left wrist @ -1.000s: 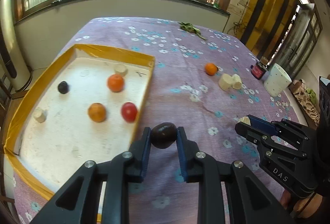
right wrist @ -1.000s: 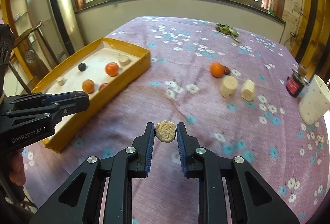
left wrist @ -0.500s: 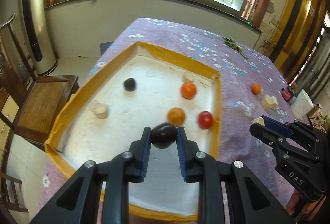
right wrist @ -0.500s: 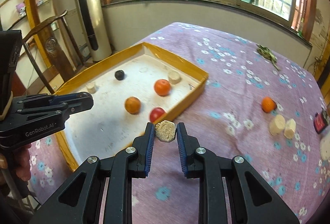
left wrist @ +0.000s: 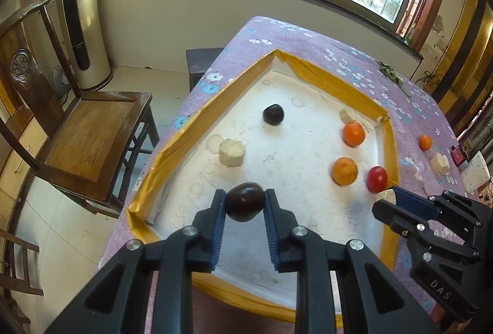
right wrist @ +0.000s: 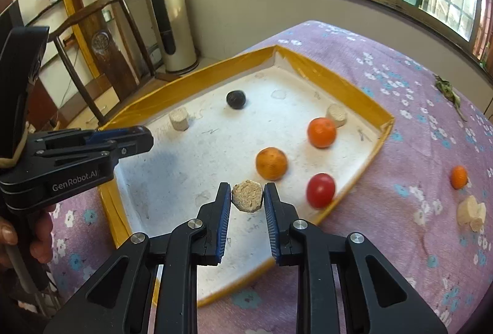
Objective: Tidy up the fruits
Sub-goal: 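Open both tools to drop the rice cake and plum into the tray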
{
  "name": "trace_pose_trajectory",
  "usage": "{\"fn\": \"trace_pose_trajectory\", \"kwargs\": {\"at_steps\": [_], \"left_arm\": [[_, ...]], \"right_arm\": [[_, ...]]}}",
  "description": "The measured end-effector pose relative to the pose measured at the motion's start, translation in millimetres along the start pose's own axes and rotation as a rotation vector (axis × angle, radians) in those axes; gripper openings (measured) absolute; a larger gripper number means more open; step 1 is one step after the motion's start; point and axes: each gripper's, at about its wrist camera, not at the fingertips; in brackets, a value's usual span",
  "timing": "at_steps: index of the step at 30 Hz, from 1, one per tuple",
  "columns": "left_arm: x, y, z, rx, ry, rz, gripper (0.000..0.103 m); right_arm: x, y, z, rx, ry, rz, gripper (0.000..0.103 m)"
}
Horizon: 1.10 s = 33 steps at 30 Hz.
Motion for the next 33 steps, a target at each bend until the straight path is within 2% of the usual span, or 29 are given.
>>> {"fn": "trace_pose_trajectory", "kwargs": {"at_steps": [11, 24, 27, 30, 33], "left_arm": [[-3, 9, 22, -0.018, 0.031, 0.027, 0.027], [-1, 1, 33, -0.053, 0.027, 0.086, 0.027], [0, 0, 32, -0.065, 0.027, 0.097, 0.028], [1, -1, 29, -0.075, 0.021, 0.101, 0.029], [2, -3, 23, -0.087, 0.002, 0.096, 0.039]], "right_arm": [[-2, 6, 36, -0.027, 0.067, 0.004, 0.021], [1, 9, 43, -0.015, 0.092, -0.014, 0.022], [1, 7, 42, 0.002, 0.092, -0.014, 0.034], [4, 0, 39, 0.001, 0.095, 0.011, 0.034], [5, -2, 30, 0.013, 0.082, 0.013, 0.034]]}}
Point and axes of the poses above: each gripper's, at about its wrist camera, not at the fingertips, and z roughly the way its jaws point, y to its left, x to its underside, and after that the axes turned 7 degrees about -z, right-handed
